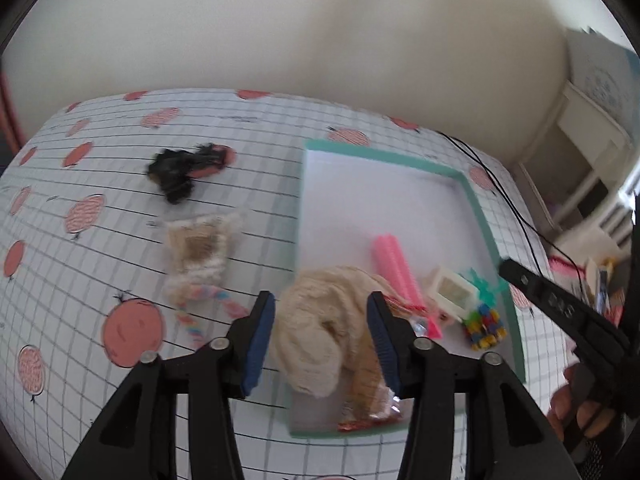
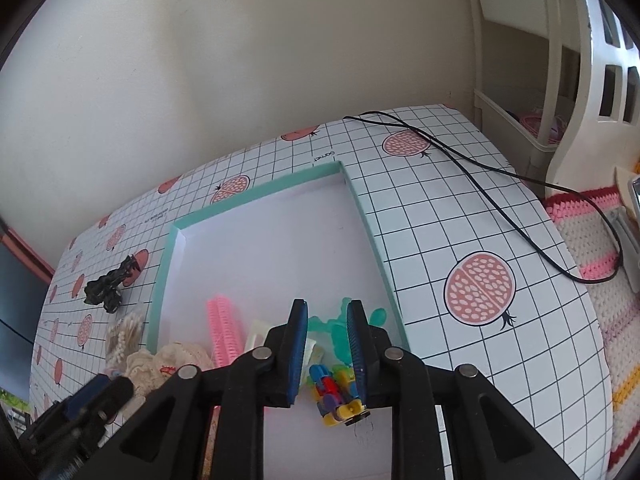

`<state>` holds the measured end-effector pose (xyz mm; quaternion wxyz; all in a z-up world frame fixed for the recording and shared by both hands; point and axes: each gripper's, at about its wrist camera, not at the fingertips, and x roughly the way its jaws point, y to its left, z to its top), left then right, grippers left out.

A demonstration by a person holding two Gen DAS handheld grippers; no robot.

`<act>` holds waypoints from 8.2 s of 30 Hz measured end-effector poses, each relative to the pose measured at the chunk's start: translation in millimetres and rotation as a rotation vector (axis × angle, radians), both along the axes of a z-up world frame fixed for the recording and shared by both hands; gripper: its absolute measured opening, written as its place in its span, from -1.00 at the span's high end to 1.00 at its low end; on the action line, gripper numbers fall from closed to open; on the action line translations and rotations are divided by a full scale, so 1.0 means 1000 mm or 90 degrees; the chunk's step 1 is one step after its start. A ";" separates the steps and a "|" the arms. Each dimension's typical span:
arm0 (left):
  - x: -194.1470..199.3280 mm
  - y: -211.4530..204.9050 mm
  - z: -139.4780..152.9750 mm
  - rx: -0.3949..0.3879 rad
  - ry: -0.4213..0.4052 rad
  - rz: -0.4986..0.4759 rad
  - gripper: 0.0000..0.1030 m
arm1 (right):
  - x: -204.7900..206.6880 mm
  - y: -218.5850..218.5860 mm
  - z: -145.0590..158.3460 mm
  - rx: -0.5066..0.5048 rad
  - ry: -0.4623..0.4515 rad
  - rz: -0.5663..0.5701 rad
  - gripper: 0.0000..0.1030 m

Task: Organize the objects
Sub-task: 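Open both grippers to release the wafer bar and green figure into the tray, then move both grippers back toward the cotton-swab pack and rainbow ring, then grasp the cotton-swab pack with the left gripper while the right grasps the rainbow braided ring, then lift the rainbow ring with the right gripper toward the tray while the left holds the swab pack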

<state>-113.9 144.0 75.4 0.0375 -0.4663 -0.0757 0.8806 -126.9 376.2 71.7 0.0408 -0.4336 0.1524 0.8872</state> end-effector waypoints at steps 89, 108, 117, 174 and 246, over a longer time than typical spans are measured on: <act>-0.038 -0.222 -0.033 0.101 -0.167 0.284 -0.93 | -0.027 -0.244 -0.034 0.062 -0.077 0.353 -0.99; -0.043 -0.203 -0.026 0.092 -0.145 0.231 -0.93 | -0.022 -0.265 -0.050 0.152 -0.102 0.388 -0.71; -0.044 -0.202 -0.032 0.091 -0.155 0.230 -0.94 | -0.022 -0.261 -0.055 0.223 -0.105 0.375 -0.62; -0.073 -0.111 -0.057 0.063 -0.151 0.079 -0.02 | -0.037 -0.204 -0.049 0.075 -0.144 0.299 0.65; -0.073 -0.113 -0.053 0.020 -0.136 0.056 0.13 | -0.049 -0.126 0.007 -0.069 -0.042 0.186 0.82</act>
